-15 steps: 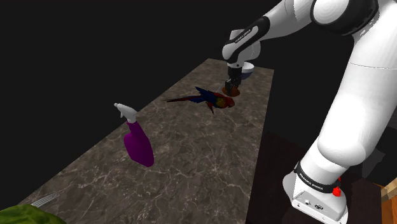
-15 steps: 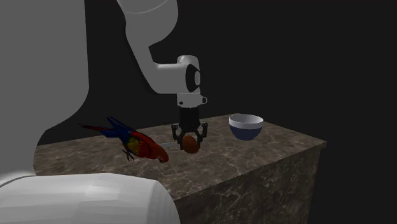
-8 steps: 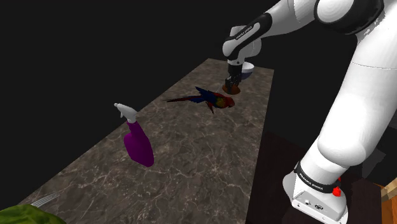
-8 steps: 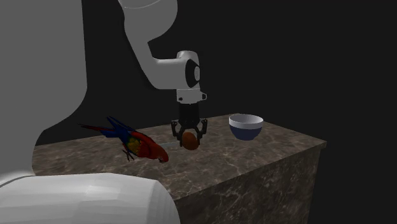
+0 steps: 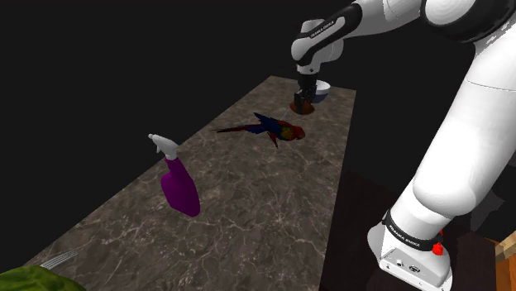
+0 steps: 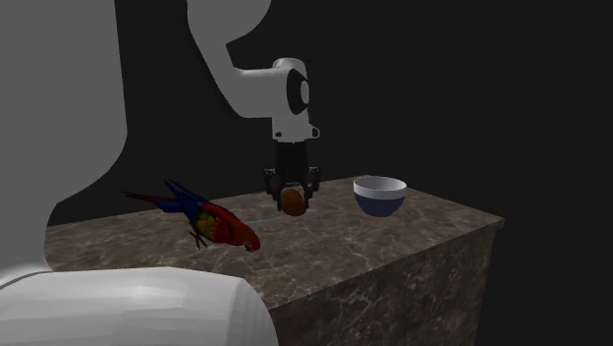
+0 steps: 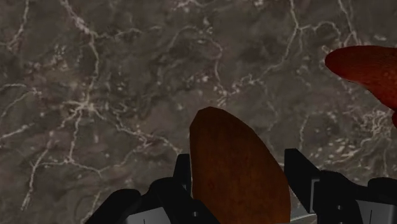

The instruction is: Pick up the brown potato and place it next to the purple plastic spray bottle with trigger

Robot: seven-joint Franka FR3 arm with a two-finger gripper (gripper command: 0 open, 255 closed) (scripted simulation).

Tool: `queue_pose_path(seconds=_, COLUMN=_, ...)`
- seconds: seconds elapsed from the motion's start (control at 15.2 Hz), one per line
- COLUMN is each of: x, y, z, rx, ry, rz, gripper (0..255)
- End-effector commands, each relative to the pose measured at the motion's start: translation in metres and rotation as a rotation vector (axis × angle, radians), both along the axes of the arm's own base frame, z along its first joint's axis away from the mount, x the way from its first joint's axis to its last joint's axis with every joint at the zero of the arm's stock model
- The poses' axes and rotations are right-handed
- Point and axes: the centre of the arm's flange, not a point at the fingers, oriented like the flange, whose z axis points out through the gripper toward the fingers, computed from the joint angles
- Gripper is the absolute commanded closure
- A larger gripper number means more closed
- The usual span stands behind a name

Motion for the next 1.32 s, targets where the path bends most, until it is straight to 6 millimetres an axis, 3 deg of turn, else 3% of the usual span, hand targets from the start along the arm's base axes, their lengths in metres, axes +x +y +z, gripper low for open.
queue_pose_path(seconds=0.0, x=-0.001, y=-0.001, z=0.011, rx=0.0, ry=0.0, rz=0.0, gripper=255)
queue_pose_path(seconds=1.25, x=-0.001, y=-0.001, z=0.112, rx=0.0, ry=0.0, rz=0.0, gripper=255)
